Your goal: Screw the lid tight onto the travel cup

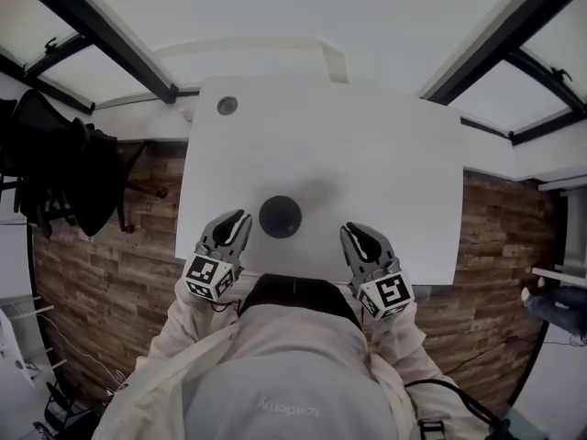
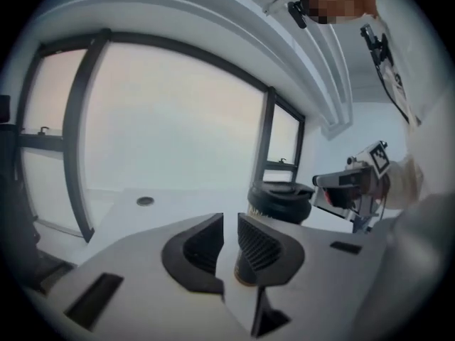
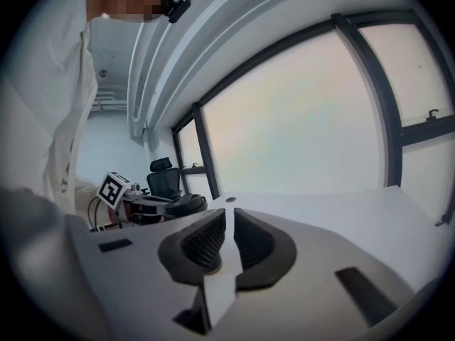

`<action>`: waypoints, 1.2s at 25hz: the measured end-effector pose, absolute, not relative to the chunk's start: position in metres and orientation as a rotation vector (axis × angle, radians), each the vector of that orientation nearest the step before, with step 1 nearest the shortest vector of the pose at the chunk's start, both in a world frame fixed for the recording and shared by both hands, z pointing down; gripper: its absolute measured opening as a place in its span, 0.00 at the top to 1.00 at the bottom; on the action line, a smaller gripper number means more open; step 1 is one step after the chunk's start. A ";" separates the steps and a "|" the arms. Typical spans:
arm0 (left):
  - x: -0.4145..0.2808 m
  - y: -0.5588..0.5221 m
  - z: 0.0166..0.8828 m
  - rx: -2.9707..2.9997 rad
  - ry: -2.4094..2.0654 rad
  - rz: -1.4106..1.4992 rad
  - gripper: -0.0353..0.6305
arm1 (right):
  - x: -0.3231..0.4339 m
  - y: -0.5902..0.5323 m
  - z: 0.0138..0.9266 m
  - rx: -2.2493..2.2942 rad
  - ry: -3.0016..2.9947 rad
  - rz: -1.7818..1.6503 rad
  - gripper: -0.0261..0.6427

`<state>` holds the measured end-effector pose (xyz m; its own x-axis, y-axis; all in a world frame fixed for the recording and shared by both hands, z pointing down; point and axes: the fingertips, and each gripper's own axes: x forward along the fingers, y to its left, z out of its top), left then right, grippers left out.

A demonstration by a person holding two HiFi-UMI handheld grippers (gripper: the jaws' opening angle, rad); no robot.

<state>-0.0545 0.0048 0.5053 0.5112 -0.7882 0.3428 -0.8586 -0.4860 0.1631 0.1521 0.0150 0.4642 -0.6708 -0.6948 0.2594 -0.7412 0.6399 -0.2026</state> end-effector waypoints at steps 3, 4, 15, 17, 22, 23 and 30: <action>-0.052 0.003 0.486 2.404 -1.472 0.282 0.89 | 0.161 0.009 0.456 1.266 -2.653 0.436 0.92; -0.054 0.003 0.482 2.395 -1.493 0.293 0.90 | 0.164 0.005 0.452 1.300 -2.632 0.441 0.93; -0.087 -0.015 0.445 2.317 -1.604 0.312 0.91 | 0.180 -0.027 0.412 1.557 -2.543 0.473 0.93; -0.088 -0.022 0.442 2.328 -1.630 0.278 0.91 | 0.181 -0.024 0.411 1.579 -2.519 0.428 0.93; -0.085 -0.040 0.421 2.436 -1.748 0.357 0.91 | 0.177 -0.024 0.409 1.610 -2.506 0.363 0.93; -0.084 -0.042 0.418 2.453 -1.756 0.356 0.92 | 0.176 -0.026 0.408 1.622 -2.506 0.353 0.93; -0.075 -0.051 0.412 2.409 -1.766 0.243 0.94 | 0.175 -0.039 0.401 1.667 -2.497 0.301 0.93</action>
